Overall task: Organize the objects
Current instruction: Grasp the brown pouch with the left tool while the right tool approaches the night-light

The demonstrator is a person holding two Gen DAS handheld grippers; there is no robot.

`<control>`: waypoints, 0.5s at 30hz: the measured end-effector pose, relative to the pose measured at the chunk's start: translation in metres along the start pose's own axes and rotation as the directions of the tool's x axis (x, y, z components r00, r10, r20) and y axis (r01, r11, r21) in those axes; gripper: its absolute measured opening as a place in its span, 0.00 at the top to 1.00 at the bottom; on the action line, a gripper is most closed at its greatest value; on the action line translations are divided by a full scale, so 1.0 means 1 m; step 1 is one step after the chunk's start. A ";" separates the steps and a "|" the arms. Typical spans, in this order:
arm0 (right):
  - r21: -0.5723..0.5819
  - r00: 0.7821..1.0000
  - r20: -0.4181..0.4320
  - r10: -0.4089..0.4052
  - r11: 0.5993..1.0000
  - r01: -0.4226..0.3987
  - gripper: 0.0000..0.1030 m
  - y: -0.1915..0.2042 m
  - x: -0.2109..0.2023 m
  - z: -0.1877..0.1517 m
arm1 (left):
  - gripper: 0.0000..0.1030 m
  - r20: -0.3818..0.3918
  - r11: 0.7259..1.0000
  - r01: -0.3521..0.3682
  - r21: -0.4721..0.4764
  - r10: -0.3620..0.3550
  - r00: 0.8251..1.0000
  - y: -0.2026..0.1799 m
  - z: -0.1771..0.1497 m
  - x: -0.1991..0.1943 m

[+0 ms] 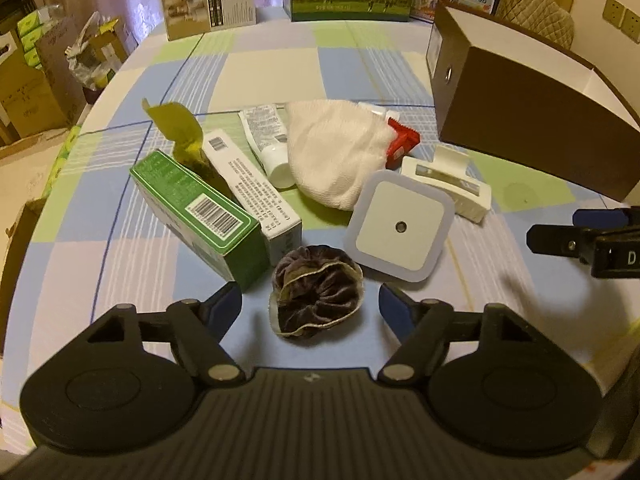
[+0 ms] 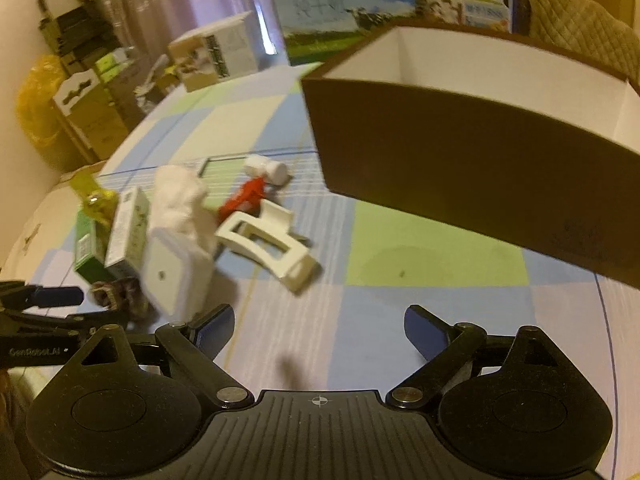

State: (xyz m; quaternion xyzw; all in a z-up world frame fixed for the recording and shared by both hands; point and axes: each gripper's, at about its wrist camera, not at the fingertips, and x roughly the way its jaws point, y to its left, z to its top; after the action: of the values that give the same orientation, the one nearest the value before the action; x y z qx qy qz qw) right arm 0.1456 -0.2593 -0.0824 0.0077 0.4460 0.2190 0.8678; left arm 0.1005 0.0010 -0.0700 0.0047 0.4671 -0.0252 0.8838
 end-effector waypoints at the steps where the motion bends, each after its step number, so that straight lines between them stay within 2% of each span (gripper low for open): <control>1: 0.018 1.000 -0.004 0.002 1.000 -0.002 0.13 -0.003 0.002 0.000 | 0.32 0.005 1.000 0.001 0.005 -0.001 1.000 -0.001 0.001 0.002; 5: 0.056 1.000 -0.017 0.012 0.998 -0.011 0.13 -0.010 0.007 0.000 | 0.35 0.033 0.998 -0.029 0.058 0.027 0.999 -0.009 0.001 0.007; 10: 0.055 1.000 -0.030 0.010 0.998 -0.009 0.13 -0.010 0.010 -0.002 | 0.39 0.031 0.993 -0.055 0.105 0.052 0.998 -0.016 -0.001 0.018; 12: 0.055 0.999 -0.032 0.013 0.998 -0.011 0.13 -0.009 0.010 -0.002 | 0.46 0.034 0.988 -0.080 0.128 0.076 0.997 -0.019 -0.002 0.022; 15: 0.054 0.999 -0.038 0.012 0.998 -0.010 0.13 -0.008 0.011 -0.003 | 0.57 0.025 0.988 -0.071 0.136 0.068 0.997 -0.020 -0.002 0.025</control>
State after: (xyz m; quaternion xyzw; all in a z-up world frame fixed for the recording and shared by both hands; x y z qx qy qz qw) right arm 0.1520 -0.2631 -0.0946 0.0293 0.4683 0.2119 0.8573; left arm 0.1120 -0.0202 -0.0920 0.0814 0.4548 -0.0265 0.8865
